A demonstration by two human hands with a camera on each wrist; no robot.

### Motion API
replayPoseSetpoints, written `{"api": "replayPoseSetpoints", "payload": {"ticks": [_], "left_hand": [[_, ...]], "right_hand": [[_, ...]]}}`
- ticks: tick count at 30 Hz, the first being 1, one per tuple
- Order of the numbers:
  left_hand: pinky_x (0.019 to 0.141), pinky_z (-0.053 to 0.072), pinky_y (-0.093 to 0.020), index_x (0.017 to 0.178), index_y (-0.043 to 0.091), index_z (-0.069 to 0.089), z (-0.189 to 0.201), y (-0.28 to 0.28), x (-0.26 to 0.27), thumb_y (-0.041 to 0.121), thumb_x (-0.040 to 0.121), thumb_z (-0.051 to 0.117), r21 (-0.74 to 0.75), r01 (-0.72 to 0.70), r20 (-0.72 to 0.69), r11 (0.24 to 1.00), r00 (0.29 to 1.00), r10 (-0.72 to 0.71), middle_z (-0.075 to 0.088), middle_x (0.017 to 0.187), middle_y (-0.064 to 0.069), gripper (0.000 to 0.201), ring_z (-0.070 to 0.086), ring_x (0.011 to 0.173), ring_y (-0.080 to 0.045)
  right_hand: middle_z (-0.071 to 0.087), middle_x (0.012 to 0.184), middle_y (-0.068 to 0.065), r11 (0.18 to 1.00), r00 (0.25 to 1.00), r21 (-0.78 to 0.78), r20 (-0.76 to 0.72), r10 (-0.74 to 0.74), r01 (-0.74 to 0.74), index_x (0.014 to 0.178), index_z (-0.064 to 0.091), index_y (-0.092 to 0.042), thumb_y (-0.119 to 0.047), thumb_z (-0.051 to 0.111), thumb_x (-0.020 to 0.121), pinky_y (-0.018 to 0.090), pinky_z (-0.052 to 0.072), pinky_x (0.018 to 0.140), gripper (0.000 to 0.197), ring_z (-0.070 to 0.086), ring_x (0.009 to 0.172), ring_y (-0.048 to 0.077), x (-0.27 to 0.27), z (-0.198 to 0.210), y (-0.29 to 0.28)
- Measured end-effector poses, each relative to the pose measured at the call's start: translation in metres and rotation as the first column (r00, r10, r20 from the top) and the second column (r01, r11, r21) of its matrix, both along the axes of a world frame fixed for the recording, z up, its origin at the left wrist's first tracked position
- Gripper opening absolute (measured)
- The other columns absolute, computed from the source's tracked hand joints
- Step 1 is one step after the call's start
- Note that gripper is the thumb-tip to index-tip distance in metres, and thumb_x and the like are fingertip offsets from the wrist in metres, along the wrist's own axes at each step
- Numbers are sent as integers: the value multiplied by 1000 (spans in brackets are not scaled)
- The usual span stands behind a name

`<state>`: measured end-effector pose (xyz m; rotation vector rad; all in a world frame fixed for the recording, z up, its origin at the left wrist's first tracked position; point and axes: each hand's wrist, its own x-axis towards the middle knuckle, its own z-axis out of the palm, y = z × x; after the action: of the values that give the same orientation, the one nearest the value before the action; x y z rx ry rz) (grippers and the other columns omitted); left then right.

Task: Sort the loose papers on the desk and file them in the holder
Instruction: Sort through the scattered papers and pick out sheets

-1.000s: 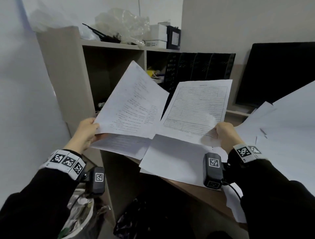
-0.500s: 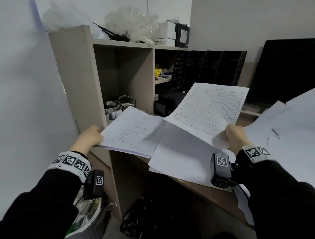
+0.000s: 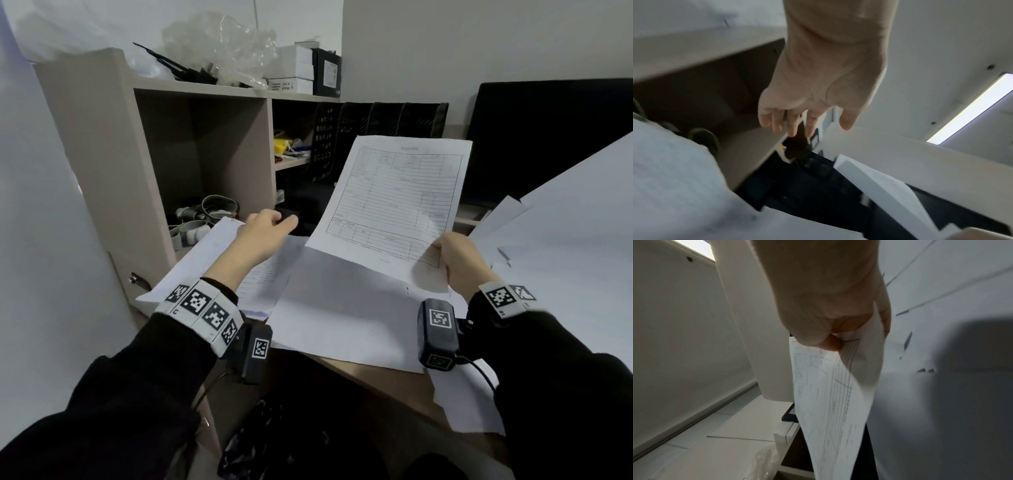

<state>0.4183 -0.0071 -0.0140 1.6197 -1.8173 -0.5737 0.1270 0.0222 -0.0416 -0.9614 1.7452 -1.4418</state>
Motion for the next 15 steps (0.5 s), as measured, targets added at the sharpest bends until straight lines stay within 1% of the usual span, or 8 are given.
{"api": "replayPoseSetpoints", "payload": {"ticks": [2,4,5,7,9,10,12,15], "left_hand": [[109,33,-40,148,11,28,6,6,-31,49,94,49,98,116,-183,988,978,-97,36,150,-8,69,40,133,-27],[97,45,-38,151,12,18,9,10,-54,45,93,55,174,206,-356,963,925,-133,48,137,-6,76,52,118,-22],[87,50,-34,150,11,21,10,13,-66,40,93,56,194,243,-413,951,899,-145,53,126,-4,73,56,108,-20],[67,53,-26,134,10,46,10,16,-84,27,95,57,163,301,-467,940,862,-195,63,109,-2,44,62,95,-18],[54,52,-20,104,13,61,8,23,-103,14,95,53,110,329,-477,938,845,-240,67,96,-1,12,63,82,-15],[49,51,-19,98,13,60,7,26,-112,9,95,51,99,335,-491,937,835,-247,67,94,-2,11,62,77,-13],[45,48,-16,99,10,59,4,31,-127,4,94,48,97,349,-526,932,813,-249,65,95,-3,13,60,72,-10],[44,47,-16,100,7,59,3,39,-149,-1,94,45,78,360,-559,929,788,-259,65,92,-4,16,60,66,-12]], "right_hand": [[54,74,7,997,999,-66,39,-31,33,72,48,-13,5,38,88,32,44,62,27,57,69,25,-13,9,10],[53,62,3,993,998,-112,49,-42,47,71,47,-14,4,40,90,27,43,55,27,54,51,11,-24,17,20],[50,51,0,990,998,-124,25,-58,61,68,44,-14,3,41,91,21,39,45,28,48,38,6,-30,21,27],[41,32,-7,993,999,-111,-14,-51,49,66,41,-14,0,41,92,15,26,31,30,34,24,2,-40,24,37],[45,34,-8,992,997,-111,-28,-66,62,68,45,-14,-2,42,93,15,28,31,28,39,28,2,-56,25,46],[53,44,-5,991,998,-116,-14,-68,66,71,50,-14,-2,43,93,17,35,37,25,47,36,5,-64,26,51],[60,66,2,994,997,-79,-8,-72,71,78,56,-14,-4,48,92,24,44,50,19,54,54,14,-73,26,65],[53,73,1,998,998,-7,-2,-65,65,77,53,-18,-10,53,89,25,39,54,15,50,61,15,-93,22,86]]}}
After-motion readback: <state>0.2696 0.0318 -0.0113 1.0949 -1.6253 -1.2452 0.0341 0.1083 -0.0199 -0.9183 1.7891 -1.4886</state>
